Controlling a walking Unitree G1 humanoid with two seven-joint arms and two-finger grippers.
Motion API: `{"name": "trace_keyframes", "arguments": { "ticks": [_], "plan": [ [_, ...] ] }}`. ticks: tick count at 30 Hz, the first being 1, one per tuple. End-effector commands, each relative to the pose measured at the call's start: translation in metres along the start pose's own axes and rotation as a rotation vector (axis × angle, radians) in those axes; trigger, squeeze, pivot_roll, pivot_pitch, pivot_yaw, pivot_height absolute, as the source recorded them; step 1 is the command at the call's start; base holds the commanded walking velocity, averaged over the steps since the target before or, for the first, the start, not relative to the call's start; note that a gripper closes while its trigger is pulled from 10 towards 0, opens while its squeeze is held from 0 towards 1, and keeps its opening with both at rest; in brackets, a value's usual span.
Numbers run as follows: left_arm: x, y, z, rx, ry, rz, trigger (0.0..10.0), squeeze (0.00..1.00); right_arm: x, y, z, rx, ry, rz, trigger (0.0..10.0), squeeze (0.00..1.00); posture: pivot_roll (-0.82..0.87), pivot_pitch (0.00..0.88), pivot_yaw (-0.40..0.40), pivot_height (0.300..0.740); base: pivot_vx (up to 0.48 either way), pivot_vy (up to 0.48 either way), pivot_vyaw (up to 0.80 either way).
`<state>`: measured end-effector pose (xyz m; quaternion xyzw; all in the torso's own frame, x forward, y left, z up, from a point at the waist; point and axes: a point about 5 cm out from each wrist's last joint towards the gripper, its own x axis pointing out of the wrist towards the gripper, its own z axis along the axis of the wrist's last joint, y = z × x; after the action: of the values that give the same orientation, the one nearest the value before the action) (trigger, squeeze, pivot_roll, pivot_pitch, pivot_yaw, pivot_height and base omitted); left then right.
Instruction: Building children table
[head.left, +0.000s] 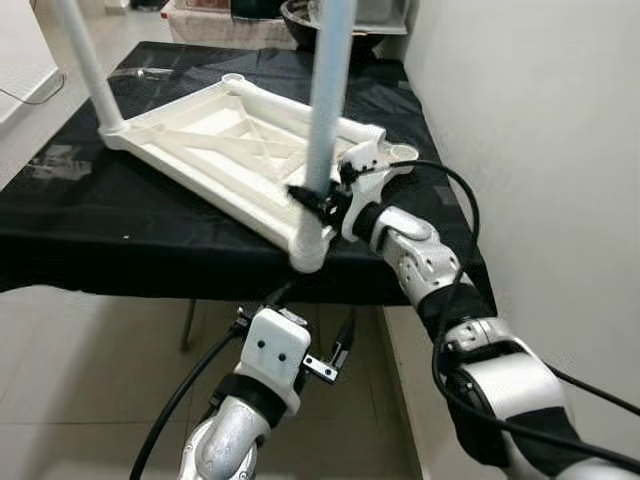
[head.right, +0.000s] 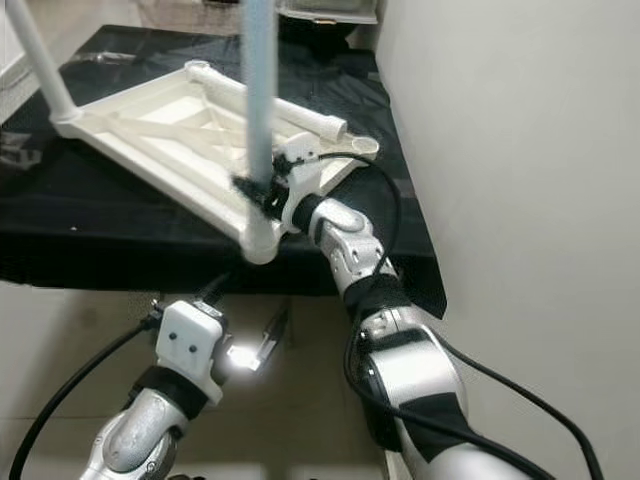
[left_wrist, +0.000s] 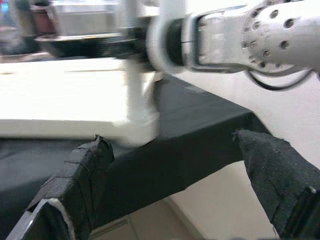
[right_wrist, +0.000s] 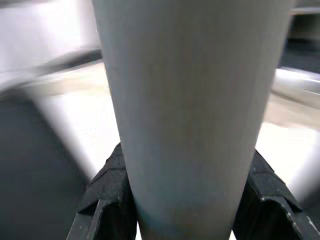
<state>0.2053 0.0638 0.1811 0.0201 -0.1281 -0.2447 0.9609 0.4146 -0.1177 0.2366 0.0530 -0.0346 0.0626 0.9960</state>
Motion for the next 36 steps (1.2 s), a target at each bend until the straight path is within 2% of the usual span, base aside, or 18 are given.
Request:
{"name": "trace_keyframes", "arguments": {
  "ticks": [1,2,6,8,11,12,13,14,17,18,22,23,25,32,33,34,35,36],
  "plan": [
    [-0.001,-0.001,-0.003,-0.002,0.015,-0.002,10.0,0.0,-0.01,-0.034,-0.029,0.074,0.109,-0.279,0.0,0.0,0.11,0.171,-0.096,0.74,0.0,0.0,0.0],
    [-0.001,-0.001,-0.003,-0.003,0.015,-0.003,10.0,0.0,-0.015,-0.039,-0.034,0.104,0.117,-0.378,0.0,0.0,0.12,0.171,-0.094,0.74,0.0,0.0,0.0],
    [-0.001,-0.001,-0.003,-0.003,0.016,-0.004,10.0,0.0,-0.021,-0.03,-0.048,0.169,0.147,-0.499,0.0,0.0,0.12,0.171,-0.094,0.74,0.0,0.0,0.0],
    [-0.001,-0.001,-0.003,-0.003,0.016,-0.005,10.0,0.0,-0.022,-0.026,-0.049,0.177,0.148,-0.505,0.0,0.0,0.12,0.172,-0.093,0.74,0.0,0.0,0.0],
    [-0.001,-0.001,-0.004,-0.001,0.018,-0.006,10.0,0.0,-0.018,-0.007,-0.05,0.228,0.137,-0.442,0.0,0.0,0.12,0.172,-0.093,0.74,0.0,0.0,0.0],
    [-0.001,-0.001,-0.004,-0.001,0.018,-0.006,10.0,0.0,-0.015,0.0,-0.047,0.239,0.123,-0.398,10.0,0.0,0.12,0.172,-0.093,0.74,0.0,0.0,0.0],
    [-0.001,-0.001,-0.004,-0.001,0.018,-0.006,10.0,0.0,-0.015,0.0,-0.047,0.239,0.123,-0.398,10.0,0.0,0.12,0.172,-0.093,0.74,0.0,0.0,0.0],
    [-0.001,-0.001,-0.004,-0.001,0.018,-0.005,10.0,0.0,-0.013,0.004,-0.043,0.23,0.096,-0.352,10.0,1.0,0.12,0.173,-0.095,0.74,0.0,0.0,0.0],
    [-0.001,0.0,-0.003,0.0,0.017,-0.002,10.0,0.0,-0.01,0.007,-0.029,0.227,0.008,-0.282,10.0,1.0,0.11,0.175,-0.094,0.74,0.0,0.0,0.0],
    [-0.001,0.0,-0.003,0.0,0.017,-0.002,10.0,0.0,-0.009,0.006,-0.023,0.229,-0.031,-0.242,10.0,0.0,0.12,0.175,-0.095,0.74,0.0,0.0,0.0],
    [0.0,0.0,-0.003,0.0,0.017,-0.003,10.0,0.0,-0.008,0.005,-0.014,0.252,-0.079,-0.134,10.0,0.0,0.11,0.175,-0.093,0.74,0.0,0.0,0.0],
    [0.0,0.0,-0.003,-0.002,0.016,-0.003,10.0,0.0,-0.006,0.007,-0.007,0.279,-0.102,0.068,10.0,0.0,0.11,0.175,-0.093,0.74,0.0,0.0,0.0],
    [0.0,0.0,-0.003,-0.003,0.016,-0.002,10.0,0.0,-0.006,0.008,-0.006,0.286,-0.104,0.121,10.0,0.0,0.11,0.175,-0.093,0.74,0.0,0.0,0.0],
    [0.0,0.0,-0.002,-0.004,0.014,-0.005,10.0,0.0,-0.022,0.019,0.005,0.277,-0.059,0.798,10.0,0.0,0.12,0.178,-0.094,0.74,0.0,0.0,0.0],
    [0.0,0.0,-0.002,-0.004,0.014,-0.005,10.0,0.0,-0.022,0.019,0.005,0.277,-0.059,0.798,10.0,0.0,0.12,0.178,-0.094,0.74,0.0,0.0,0.0],
    [0.0,0.0,-0.002,-0.004,0.013,-0.005,10.0,0.0,-0.029,0.025,0.005,0.243,-0.051,0.933,10.0,0.0,0.12,0.177,-0.096,0.74,0.0,0.0,0.0],
    [0.0,0.0,-0.002,-0.004,0.013,-0.005,10.0,0.0,-0.029,0.025,0.005,0.243,-0.051,0.933,10.0,0.0,0.12,0.177,-0.096,0.74,0.0,0.0,0.0],
    [0.0,0.0,-0.002,-0.004,0.013,-0.004,10.0,0.0,-0.034,0.028,0.004,0.219,-0.044,1.032,10.0,0.0,0.12,0.177,-0.096,0.74,0.0,0.0,0.0]
  ]
}}
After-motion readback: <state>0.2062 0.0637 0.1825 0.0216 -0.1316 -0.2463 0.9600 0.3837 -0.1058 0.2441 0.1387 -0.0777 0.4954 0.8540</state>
